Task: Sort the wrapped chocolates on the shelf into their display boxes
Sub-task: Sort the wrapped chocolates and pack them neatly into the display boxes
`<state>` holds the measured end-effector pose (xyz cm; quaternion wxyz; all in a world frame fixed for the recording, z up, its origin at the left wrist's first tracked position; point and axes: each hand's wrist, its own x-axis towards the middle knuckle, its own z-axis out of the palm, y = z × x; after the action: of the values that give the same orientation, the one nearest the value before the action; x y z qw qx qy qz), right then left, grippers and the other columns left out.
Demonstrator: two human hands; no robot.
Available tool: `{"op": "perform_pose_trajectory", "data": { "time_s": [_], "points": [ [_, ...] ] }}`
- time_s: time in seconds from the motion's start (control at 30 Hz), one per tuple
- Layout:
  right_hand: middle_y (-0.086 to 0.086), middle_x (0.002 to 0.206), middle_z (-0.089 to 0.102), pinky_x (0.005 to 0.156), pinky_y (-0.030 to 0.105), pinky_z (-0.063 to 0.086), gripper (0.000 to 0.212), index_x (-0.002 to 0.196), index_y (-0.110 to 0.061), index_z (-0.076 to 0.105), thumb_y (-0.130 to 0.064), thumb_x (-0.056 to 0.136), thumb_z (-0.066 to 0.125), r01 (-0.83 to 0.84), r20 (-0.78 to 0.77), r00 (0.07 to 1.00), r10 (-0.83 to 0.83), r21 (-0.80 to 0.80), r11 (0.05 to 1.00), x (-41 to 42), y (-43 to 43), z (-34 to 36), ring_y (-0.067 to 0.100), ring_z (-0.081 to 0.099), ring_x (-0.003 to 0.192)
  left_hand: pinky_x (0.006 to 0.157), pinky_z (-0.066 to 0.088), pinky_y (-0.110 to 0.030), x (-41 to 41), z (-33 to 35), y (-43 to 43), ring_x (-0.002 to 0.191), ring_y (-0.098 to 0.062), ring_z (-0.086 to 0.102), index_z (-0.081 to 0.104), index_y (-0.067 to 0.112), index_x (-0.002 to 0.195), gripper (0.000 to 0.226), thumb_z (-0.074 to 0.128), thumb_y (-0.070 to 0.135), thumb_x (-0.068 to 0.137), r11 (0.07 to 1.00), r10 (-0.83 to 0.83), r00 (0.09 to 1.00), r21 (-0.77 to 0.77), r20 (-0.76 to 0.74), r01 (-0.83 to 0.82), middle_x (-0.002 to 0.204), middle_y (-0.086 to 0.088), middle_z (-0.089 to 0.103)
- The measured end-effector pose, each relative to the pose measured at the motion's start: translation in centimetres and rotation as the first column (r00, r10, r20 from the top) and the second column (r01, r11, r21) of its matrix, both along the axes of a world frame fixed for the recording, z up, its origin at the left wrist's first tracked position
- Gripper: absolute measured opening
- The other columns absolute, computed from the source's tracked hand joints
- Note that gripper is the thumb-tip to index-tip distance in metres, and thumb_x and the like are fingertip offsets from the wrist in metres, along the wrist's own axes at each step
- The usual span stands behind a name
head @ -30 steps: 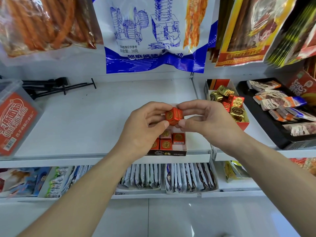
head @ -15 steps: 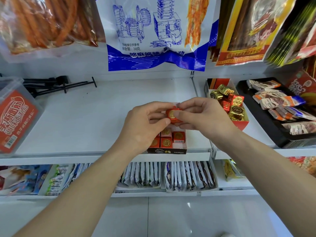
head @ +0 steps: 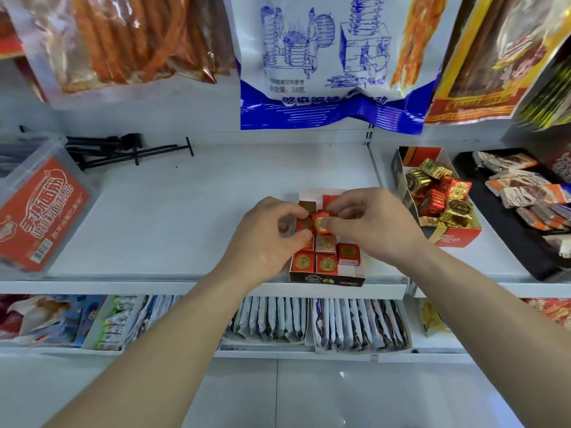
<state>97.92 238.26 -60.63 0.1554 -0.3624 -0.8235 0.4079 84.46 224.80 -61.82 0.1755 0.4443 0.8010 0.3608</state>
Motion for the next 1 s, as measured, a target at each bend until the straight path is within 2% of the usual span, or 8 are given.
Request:
{"op": "perform_pose_trajectory", "data": {
  "time_s": [0.13,0.3,0.43,0.47,0.57,0.7,0.8,1.0],
  "points": [
    [-0.013,0.081,0.070,0.065,0.021,0.049,0.015,0.088,-0.031,0.075,-0.045,0.082,0.073,-0.074,0.067,0.995,0.070,0.071,0.995,0.0,0.1,0.2,0.001,0.065,0.078,0.088,0.053,-0.028,-0.3,-0.1,-0.3,0.093,0.002,0.058,0.066,0.036,0.112,0.031,0.074,0.035,0.083,1.000,-0.011,0.999,-0.015,0.044,0.012,0.114,0.014,0.058],
    [-0.024,0.083,0.056,0.062,0.006,0.035,0.016,0.096,-0.031,0.076,-0.035,0.095,0.061,-0.126,0.123,0.987,0.106,0.166,0.978,0.5,0.4,0.3,-0.002,0.054,0.080,0.090,0.053,-0.031,-0.4,0.0,-0.4,0.095,0.002,0.057,0.065,0.036,0.116,0.032,0.073,0.034,0.085,0.999,-0.025,0.998,-0.026,0.055,0.026,0.116,0.013,0.058],
    [-0.018,0.082,0.066,0.051,0.008,0.038,0.011,0.094,-0.033,0.075,-0.037,0.091,0.065,-0.081,0.108,0.992,0.060,0.201,0.976,0.5,0.7,0.0,-0.003,0.057,0.068,0.090,0.053,-0.031,-0.4,0.0,-0.4,0.096,0.001,0.057,0.064,0.036,0.117,0.033,0.073,0.035,0.085,0.999,-0.023,0.999,-0.040,0.037,0.025,0.116,0.013,0.058],
    [-0.015,0.082,0.068,0.052,0.009,0.039,0.010,0.091,-0.033,0.075,-0.038,0.090,0.066,-0.083,0.111,0.992,0.059,0.224,0.971,0.5,0.7,0.0,-0.003,0.058,0.067,0.090,0.053,-0.031,-0.4,0.0,-0.3,0.096,0.000,0.057,0.064,0.036,0.117,0.033,0.073,0.035,0.085,0.999,-0.020,0.999,-0.040,0.037,0.022,0.116,0.013,0.058],
    [-0.014,0.081,0.069,0.062,0.026,0.054,0.011,0.090,-0.032,0.074,-0.040,0.089,0.065,-0.096,0.136,0.989,0.059,0.286,0.953,0.7,0.6,0.1,0.000,0.061,0.069,0.089,0.052,-0.030,-0.4,0.0,-0.3,0.095,0.001,0.057,0.064,0.037,0.116,0.033,0.073,0.035,0.085,0.999,-0.020,0.999,-0.038,0.038,0.022,0.115,0.014,0.058],
    [-0.014,0.089,0.074,0.076,0.036,0.059,0.020,0.108,-0.036,0.072,-0.040,0.091,0.062,-0.174,0.211,0.972,0.107,0.330,0.928,0.9,0.3,0.5,0.008,0.068,0.084,0.084,0.050,-0.024,-0.4,0.0,-0.2,0.092,0.004,0.056,0.064,0.036,0.116,0.032,0.073,0.035,0.085,0.999,-0.023,0.999,-0.044,0.024,0.024,0.113,0.014,0.057],
    [-0.010,0.090,0.075,0.077,0.039,0.059,0.022,0.109,-0.036,0.073,-0.039,0.094,0.057,-0.220,0.233,0.961,0.150,0.316,0.923,1.0,0.4,0.5,0.014,0.069,0.088,0.081,0.049,-0.021,-0.4,0.0,-0.2,0.090,0.004,0.057,0.065,0.036,0.114,0.030,0.073,0.034,0.085,0.999,-0.019,0.999,-0.040,0.030,0.020,0.113,0.013,0.058],
    [-0.009,0.090,0.075,0.078,0.040,0.057,0.025,0.108,-0.033,0.072,-0.033,0.099,0.049,-0.302,0.289,0.931,0.221,0.273,0.913,1.0,0.5,0.6,0.015,0.068,0.086,0.079,0.047,-0.018,-0.3,0.0,-0.1,0.090,0.004,0.056,0.065,0.035,0.116,0.031,0.072,0.033,0.086,0.999,-0.019,0.999,-0.042,0.027,0.020,0.113,0.013,0.057]
  ]
}}
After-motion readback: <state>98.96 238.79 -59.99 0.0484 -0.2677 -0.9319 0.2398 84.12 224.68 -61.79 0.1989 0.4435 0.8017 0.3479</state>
